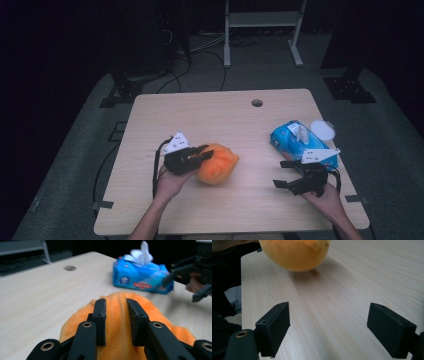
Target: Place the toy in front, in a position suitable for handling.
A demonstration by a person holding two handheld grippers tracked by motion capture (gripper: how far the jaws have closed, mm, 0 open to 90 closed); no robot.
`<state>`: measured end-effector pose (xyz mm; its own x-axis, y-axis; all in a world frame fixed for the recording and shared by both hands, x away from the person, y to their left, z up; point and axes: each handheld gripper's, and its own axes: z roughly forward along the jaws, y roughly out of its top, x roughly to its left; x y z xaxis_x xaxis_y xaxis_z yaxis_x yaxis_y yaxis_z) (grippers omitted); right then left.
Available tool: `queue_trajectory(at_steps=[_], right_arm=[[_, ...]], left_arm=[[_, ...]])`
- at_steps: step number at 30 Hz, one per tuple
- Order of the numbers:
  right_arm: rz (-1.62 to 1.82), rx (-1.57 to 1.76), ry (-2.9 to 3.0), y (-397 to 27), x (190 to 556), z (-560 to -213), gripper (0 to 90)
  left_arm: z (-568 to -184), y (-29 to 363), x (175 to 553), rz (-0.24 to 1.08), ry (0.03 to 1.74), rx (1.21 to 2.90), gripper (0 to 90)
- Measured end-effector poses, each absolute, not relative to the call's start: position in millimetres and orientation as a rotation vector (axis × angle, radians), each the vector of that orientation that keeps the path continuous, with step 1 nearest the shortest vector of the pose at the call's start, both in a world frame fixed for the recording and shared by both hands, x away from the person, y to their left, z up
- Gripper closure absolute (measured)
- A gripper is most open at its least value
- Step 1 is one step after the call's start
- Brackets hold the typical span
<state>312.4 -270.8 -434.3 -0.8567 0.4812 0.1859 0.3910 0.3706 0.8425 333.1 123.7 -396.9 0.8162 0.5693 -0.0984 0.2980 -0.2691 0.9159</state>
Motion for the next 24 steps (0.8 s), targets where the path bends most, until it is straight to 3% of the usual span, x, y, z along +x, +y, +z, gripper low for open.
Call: queue_trajectory(at_steps=[12,24], right_arm=[[1.533,0.747,2.522,-256.6,308.1,-429.2,17.2],[1.546,0.637,2.543,-229.9,308.3,-419.0,30.0]], left_arm=[[-418.6,88.2,324.3,0.292,0.642,1.892,71.4],[-419.6,73.1,311.1,0.314,0.655,1.912,69.3]])
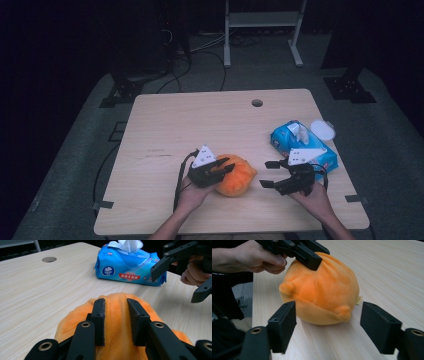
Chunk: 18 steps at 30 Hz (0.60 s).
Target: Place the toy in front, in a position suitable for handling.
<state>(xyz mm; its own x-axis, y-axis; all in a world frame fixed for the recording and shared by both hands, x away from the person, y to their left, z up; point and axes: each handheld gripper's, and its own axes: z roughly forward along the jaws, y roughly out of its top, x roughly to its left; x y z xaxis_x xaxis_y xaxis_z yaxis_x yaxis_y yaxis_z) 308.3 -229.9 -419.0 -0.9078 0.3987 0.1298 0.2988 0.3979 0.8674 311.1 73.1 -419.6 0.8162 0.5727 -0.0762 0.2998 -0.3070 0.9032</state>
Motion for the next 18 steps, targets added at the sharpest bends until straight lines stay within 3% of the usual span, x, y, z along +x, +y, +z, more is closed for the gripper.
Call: queue_trajectory(at_steps=[1,6,13,18], right_arm=[[1.539,0.623,2.556,-224.5,308.5,-418.8,34.2],[1.537,0.604,2.59,-210.1,308.9,-420.8,37.7],[1.395,0.588,2.646,-186.0,316.2,-429.6,38.8],[1.378,0.595,2.641,-187.5,324.1,-428.6,38.8]], left_arm=[[-419.8,71.5,309.2,0.31,0.664,1.911,67.7],[-421.5,70.5,304.3,0.295,0.689,1.9,64.7],[-419.7,69.0,290.4,0.26,0.703,1.901,55.5],[-420.4,78.7,285.4,0.224,0.722,1.897,54.3]])
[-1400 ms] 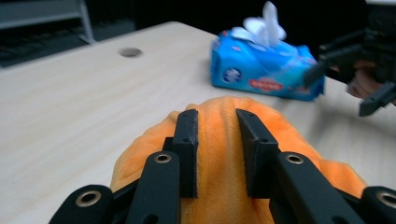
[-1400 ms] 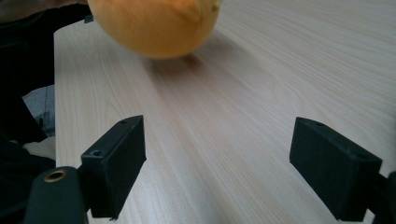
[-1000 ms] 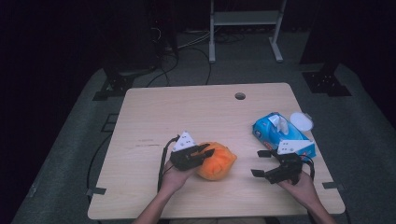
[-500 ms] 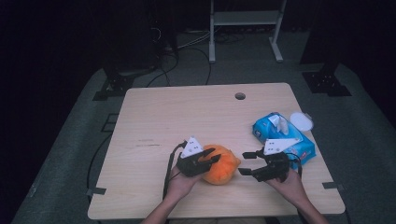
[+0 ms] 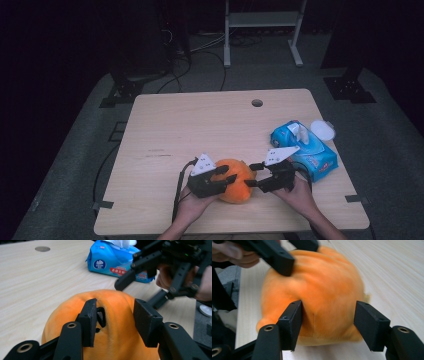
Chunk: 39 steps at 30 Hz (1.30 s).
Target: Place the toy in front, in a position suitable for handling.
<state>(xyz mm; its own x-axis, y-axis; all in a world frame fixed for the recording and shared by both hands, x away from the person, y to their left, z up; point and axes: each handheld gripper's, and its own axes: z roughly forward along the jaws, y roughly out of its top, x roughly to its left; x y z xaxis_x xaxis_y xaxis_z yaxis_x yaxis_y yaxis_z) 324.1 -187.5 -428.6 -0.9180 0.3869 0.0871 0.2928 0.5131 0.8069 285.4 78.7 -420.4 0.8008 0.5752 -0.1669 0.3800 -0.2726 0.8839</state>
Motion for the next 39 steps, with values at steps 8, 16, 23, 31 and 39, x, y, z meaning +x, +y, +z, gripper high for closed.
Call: queue_trajectory(at_steps=[8,16,23,31,39], right_arm=[[1.403,0.575,2.651,-192.2,328.5,-433.2,38.3],[1.402,0.543,2.638,-195.9,328.8,-436.0,36.8],[1.421,0.554,2.644,-198.0,329.9,-437.5,35.7],[1.446,0.583,2.646,-203.8,326.9,-434.9,33.4],[1.379,0.695,2.436,-254.0,325.8,-404.7,29.2]], left_arm=[[-415.5,87.8,277.2,0.227,0.663,1.922,35.8],[-409.9,99.9,301.5,0.256,0.591,1.939,17.3],[-424.6,102.7,316.9,0.141,0.529,1.978,16.1],[-427.8,104.9,309.1,0.146,0.529,1.986,18.7],[-427.7,108.1,299.8,0.172,0.534,2.003,18.8]])
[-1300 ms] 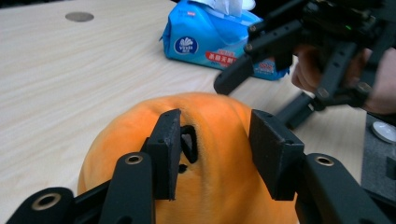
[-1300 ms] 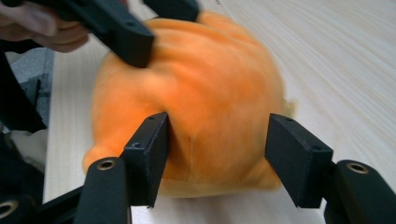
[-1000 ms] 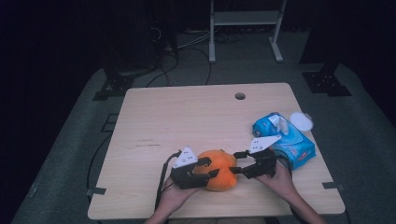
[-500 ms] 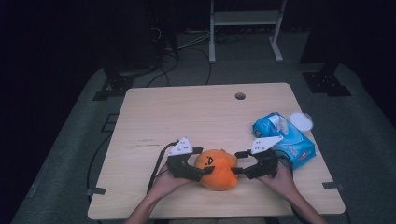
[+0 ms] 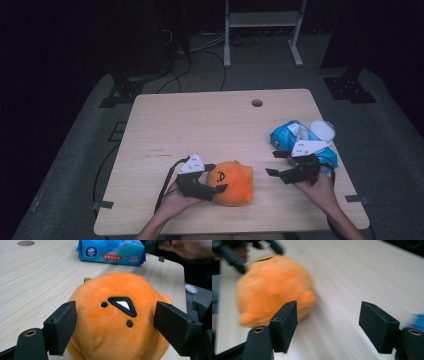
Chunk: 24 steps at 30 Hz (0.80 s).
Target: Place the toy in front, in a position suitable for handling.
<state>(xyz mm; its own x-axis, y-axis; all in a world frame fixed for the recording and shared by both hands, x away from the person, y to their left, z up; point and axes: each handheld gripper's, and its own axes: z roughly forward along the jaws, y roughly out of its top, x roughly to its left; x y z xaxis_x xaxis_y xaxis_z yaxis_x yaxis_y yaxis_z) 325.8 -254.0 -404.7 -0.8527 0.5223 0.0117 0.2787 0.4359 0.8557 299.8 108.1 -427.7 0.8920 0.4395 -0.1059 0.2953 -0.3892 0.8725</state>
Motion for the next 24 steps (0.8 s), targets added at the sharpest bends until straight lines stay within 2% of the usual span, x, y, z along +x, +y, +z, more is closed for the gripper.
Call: queue_trajectory(at_steps=[10,24], right_arm=[[1.289,0.843,2.237,-310.4,338.2,-379.8,28.7],[1.259,0.986,2.177,-332.8,370.2,-386.2,31.2]], left_arm=[[-427.7,107.6,295.2,0.182,0.53,2.011,18.4],[-430.6,110.7,295.3,0.176,0.53,1.995,18.4]])
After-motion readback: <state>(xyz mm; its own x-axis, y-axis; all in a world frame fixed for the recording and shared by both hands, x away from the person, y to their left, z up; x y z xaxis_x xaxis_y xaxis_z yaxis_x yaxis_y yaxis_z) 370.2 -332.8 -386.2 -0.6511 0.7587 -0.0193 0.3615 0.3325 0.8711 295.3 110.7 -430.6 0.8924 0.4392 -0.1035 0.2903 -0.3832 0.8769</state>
